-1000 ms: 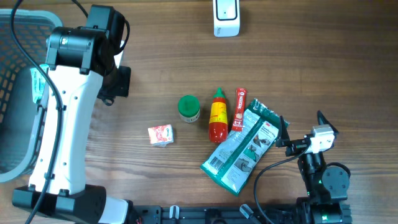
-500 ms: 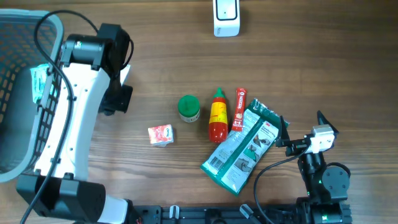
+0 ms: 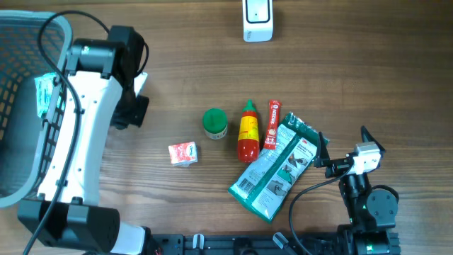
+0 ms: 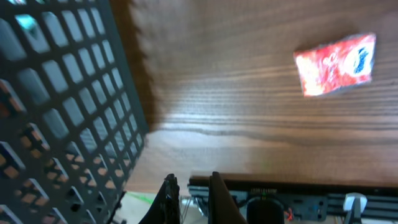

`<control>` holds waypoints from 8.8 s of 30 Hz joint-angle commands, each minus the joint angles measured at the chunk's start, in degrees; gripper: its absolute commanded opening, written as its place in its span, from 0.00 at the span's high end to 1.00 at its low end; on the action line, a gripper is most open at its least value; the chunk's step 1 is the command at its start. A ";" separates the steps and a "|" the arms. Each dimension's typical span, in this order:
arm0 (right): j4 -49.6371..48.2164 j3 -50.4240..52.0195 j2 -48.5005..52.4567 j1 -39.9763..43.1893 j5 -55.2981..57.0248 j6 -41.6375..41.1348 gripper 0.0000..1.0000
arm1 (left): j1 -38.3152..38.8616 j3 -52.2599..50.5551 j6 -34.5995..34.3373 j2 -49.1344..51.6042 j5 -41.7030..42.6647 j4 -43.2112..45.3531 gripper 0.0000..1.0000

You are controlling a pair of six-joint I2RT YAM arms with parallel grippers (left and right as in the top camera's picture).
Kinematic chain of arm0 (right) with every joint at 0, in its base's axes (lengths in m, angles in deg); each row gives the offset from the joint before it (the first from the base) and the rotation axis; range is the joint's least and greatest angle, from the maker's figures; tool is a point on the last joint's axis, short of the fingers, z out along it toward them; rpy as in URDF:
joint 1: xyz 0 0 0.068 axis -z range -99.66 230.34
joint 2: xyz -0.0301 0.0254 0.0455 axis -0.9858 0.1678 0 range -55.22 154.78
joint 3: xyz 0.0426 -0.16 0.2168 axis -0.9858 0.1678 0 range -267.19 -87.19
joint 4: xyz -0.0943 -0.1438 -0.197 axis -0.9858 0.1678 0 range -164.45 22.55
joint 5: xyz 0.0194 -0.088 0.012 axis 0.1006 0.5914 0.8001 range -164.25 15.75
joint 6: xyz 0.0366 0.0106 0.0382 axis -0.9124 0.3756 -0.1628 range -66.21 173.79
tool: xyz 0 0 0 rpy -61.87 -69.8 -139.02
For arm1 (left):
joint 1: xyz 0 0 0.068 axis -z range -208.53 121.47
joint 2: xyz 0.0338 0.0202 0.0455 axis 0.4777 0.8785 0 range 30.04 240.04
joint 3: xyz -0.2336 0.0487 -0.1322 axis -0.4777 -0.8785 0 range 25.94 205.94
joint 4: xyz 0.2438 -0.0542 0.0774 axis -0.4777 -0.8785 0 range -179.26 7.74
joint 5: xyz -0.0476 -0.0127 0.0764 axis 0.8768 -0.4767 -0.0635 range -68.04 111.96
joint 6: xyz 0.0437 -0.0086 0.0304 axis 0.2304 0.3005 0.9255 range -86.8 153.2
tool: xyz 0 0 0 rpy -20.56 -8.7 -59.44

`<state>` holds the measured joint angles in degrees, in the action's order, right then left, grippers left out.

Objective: Scan the item barcode
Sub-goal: 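Move the left gripper back over the basket and reach inside, then grasp the light-green toilet tissue pack in the basket with the left gripper, then carry the tissue pack to the table beside the jar and release, then retract the left arm to rest and raise the right gripper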

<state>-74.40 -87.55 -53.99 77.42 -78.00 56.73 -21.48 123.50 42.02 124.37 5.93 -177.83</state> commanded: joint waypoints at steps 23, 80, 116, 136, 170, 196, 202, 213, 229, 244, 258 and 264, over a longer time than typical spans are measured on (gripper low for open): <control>-0.11 0.04 -0.04 -0.28 0.81 0.50 0.00 | -0.09 14.19 1.25 -1.62 -6.88 0.61 0.82; -0.11 0.04 -0.04 -0.28 0.81 0.50 0.00 | -44.15 20.52 -32.87 3.43 7.67 21.38 0.00; -0.11 0.04 0.07 -0.28 0.81 0.50 0.00 | -44.22 2.03 4.24 29.49 20.94 51.45 0.00; -0.11 0.04 0.07 -0.28 0.81 0.50 0.01 | -44.76 2.01 2.34 36.65 31.67 55.71 0.00; -0.11 0.04 0.07 -0.28 0.81 0.50 0.00 | -44.65 4.46 -11.06 -0.72 37.48 49.79 0.66; -0.11 0.04 0.07 -0.28 0.81 0.50 0.00 | -4.70 -0.07 -15.91 -7.13 31.23 31.54 0.70; -0.11 0.04 0.07 -0.28 0.81 0.52 0.00 | -0.83 -15.41 -20.44 -4.11 29.86 39.34 0.71; -0.11 0.04 0.07 -0.28 0.81 0.48 0.00 | 5.90 -40.35 -25.29 -1.36 29.81 65.02 0.68; -0.11 0.04 0.07 -0.28 0.81 0.50 0.00 | 8.96 -26.95 -24.20 -15.93 10.69 65.70 0.06; -0.63 0.04 0.07 -0.28 5.70 18.86 0.00 | 8.96 -2.43 4.07 -24.74 6.99 74.97 0.00; -0.37 0.04 0.07 -0.28 -1.84 44.54 0.00 | 8.96 -2.82 6.12 -34.07 4.33 61.96 0.00; -1.22 0.04 0.07 -0.31 -10.27 38.97 0.00 | 8.87 -5.64 5.29 -42.80 14.60 60.67 0.00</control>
<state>-74.70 -87.55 -53.95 77.42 -80.34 98.66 -12.79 120.11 46.89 87.03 13.19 -117.26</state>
